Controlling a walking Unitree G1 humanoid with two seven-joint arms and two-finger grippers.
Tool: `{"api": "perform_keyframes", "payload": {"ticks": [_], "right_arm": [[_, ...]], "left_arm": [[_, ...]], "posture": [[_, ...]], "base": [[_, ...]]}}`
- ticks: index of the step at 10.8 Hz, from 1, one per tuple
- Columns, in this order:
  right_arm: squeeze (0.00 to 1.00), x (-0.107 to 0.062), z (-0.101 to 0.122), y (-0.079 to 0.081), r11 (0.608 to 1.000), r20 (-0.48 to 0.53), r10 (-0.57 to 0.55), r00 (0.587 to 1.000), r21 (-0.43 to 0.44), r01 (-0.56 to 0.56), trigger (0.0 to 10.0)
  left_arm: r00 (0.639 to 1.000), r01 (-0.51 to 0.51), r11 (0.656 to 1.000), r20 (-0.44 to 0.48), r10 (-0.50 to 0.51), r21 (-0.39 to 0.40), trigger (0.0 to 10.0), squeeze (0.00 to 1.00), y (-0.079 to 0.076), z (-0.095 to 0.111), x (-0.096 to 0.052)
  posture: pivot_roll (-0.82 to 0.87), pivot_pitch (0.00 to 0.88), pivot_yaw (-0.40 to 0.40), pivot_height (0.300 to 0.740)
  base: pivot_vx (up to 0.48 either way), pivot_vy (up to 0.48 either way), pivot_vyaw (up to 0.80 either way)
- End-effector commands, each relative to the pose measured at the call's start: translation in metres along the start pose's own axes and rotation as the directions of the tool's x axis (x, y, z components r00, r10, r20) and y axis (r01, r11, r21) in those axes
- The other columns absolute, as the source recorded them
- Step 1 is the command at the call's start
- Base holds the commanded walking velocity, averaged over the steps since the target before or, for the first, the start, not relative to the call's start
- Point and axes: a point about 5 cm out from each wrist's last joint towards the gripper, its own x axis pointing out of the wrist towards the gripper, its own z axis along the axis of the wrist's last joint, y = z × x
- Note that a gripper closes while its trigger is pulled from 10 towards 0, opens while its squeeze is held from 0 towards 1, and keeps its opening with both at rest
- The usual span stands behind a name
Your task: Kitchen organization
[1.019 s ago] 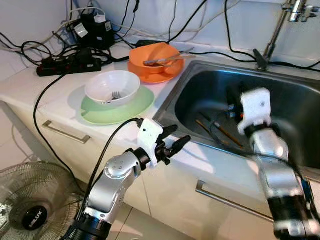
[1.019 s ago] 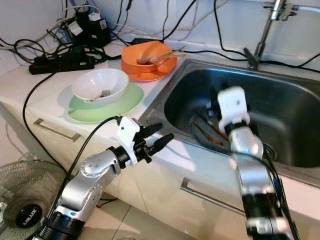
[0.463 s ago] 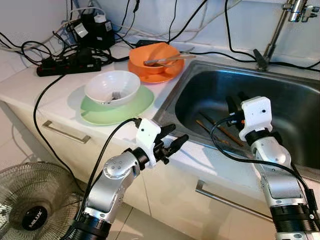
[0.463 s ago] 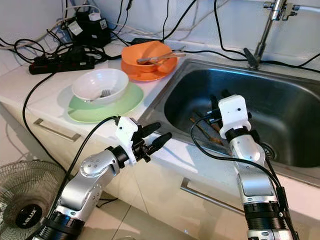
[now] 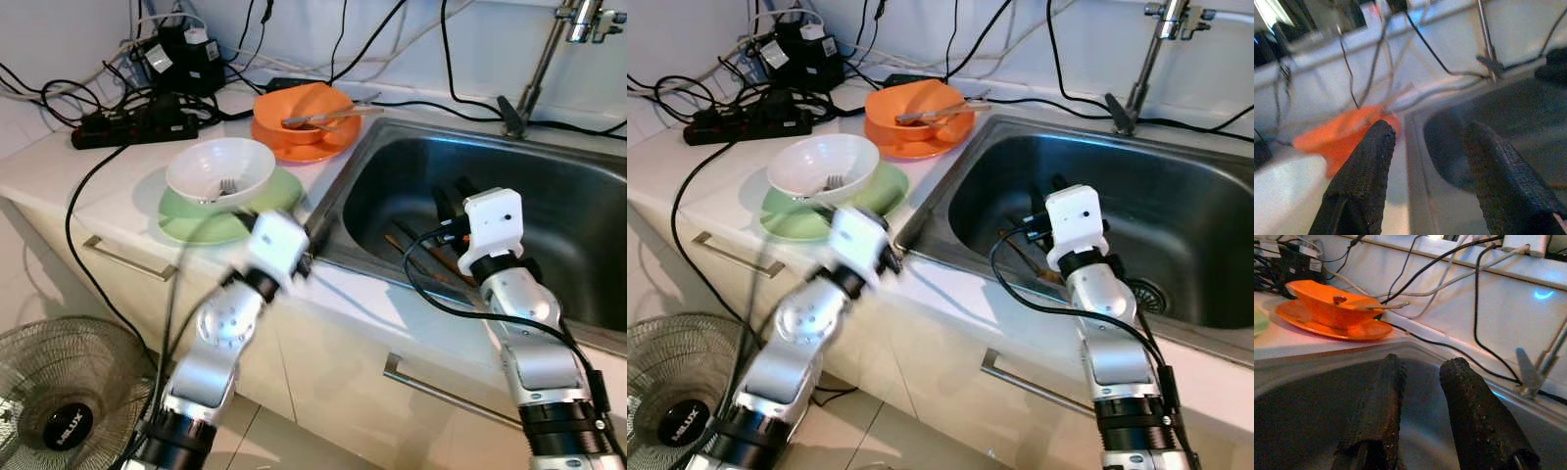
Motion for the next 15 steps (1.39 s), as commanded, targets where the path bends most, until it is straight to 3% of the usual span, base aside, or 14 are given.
{"api": "perform_keyframes", "payload": {"ticks": [1,3,5,6,8,9,13,15], "right_arm": [[0.0,0.002,0.0,0.003,0.999,0.006,0.001,1.0,0.042,-0.001,10.0],[0.0,0.001,-0.001,0.006,0.999,0.009,0.008,1.0,0.053,-0.009,10.0],[0.0,0.002,-0.002,0.007,0.998,0.009,0.005,1.0,0.06,-0.005,10.0],[0.0,0.003,-0.003,0.008,0.998,0.007,0.004,1.0,0.064,-0.005,10.0],[0.0,0.003,-0.004,0.009,0.998,0.003,0.005,1.0,0.065,-0.005,10.0],[0.0,0.004,-0.005,0.01,0.998,-0.001,0.008,1.0,0.066,-0.007,10.0],[0.0,0.009,-0.006,0.014,0.997,-0.001,0.024,1.0,0.073,-0.024,10.0],[0.0,0.008,-0.008,0.015,0.997,-0.006,0.025,1.0,0.074,-0.025,10.0]], "left_arm": [[0.999,-0.019,0.996,0.051,0.015,0.082,10.0,0.0,0.006,0.01,0.002],[0.985,-0.055,0.944,0.174,-0.003,0.325,10.0,0.0,0.012,0.042,0.007],[0.973,-0.124,0.883,0.229,0.019,0.453,10.0,0.0,0.024,0.064,0.006],[0.971,-0.176,0.847,0.23,0.066,0.502,10.0,0.0,0.035,0.069,-0.004],[0.977,-0.201,0.824,0.168,0.131,0.53,10.0,0.0,0.041,0.059,-0.023],[0.978,-0.207,0.805,0.116,0.172,0.556,10.0,0.0,0.044,0.05,-0.04],[0.977,-0.183,0.749,0.034,0.21,0.637,10.0,0.0,0.051,0.034,-0.069],[0.973,-0.156,0.719,-0.021,0.231,0.677,10.0,0.0,0.065,0.027,-0.078]], "posture": [[0.04,0.0,0.078,0.74],[0.05,0.0,0.079,0.74],[0.07,0.0,0.082,0.74],[0.08,0.0,0.085,0.74],[0.09,0.0,0.085,0.74],[0.11,0.0,0.08,0.74],[0.13,0.0,0.076,0.74],[0.13,0.0,0.073,0.74]], "base": [[0.0,0.0,0.0],[0.0,0.0,0.0],[0.0,0.0,0.0],[0.0,0.0,0.0],[0.0,0.0,0.0],[0.0,0.0,0.0],[0.0,0.0,0.0],[0.0,0.0,0.0]]}}
